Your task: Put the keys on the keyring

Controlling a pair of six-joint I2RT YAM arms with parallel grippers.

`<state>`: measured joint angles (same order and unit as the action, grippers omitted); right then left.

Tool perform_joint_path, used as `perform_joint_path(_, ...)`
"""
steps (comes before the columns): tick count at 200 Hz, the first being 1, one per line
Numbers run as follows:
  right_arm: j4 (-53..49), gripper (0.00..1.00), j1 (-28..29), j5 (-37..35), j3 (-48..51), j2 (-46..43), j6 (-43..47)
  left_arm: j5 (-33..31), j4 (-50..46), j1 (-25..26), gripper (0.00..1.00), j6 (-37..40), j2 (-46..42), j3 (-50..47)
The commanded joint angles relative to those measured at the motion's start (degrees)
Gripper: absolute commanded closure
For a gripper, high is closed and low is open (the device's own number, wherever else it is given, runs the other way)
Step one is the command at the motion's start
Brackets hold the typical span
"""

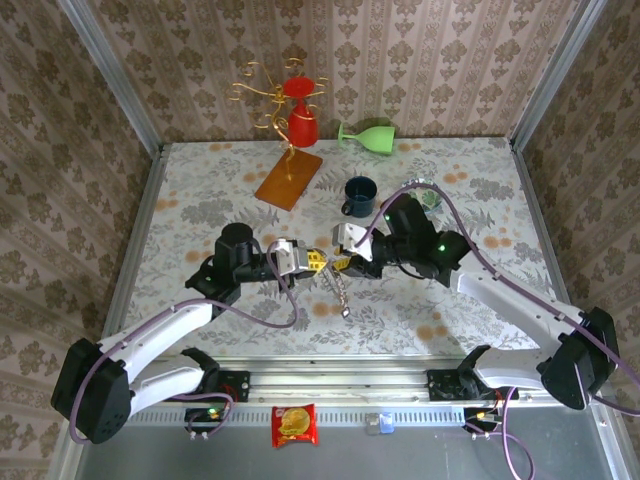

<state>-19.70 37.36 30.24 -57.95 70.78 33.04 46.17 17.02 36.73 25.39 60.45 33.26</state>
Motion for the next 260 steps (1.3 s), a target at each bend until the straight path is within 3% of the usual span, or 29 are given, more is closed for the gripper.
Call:
perform_joint_path(1, 2.7, 0.71, 0.2, 3.3, 1.8, -1.5, -3.5, 2.0, 6.0, 0.4, 1.0, -0.9, -0.2, -1.3)
perform_joint_path(27, 2.2, 0.75, 0.2, 1.9, 2.4, -1.9, -3.6, 1.9, 7.6, 0.9, 1.0, -0.7, 0.1, -2.4)
perform_joint_path(82, 1.2, 1.0, 0.2, 2.4, 2.1, -2.0, -3.2, 1.9, 8.8, 1.4, 1.0, -0.9, 0.1, -3.1)
perform_joint_path(160, 4.4, 1.0, 0.2, 3.0, 2.5, 0.9, -4.1, 4.9, 16.3, 1.8, 1.0, -6.4, 1.1, -3.1)
perform_joint_path(183, 9.1, 0.73, -0.4, 2.9, 6.0, -3.0, -5.0, 4.1, 16.7, 1.8, 1.0, -6.1, 1.3, -4.2)
perform_joint_path(191, 9.8, 0.68, -0.6, 2.9, 6.9, -4.1, -4.8, 4.0, 17.4, 1.7, 1.0, -6.5, 1.7, -4.6)
perform_joint_path(260, 15.1, 0.7, -0.8, 3.9, 10.8, -7.0, -5.8, 7.6, 22.8, 1.5, 1.0, -11.6, 3.8, -5.5)
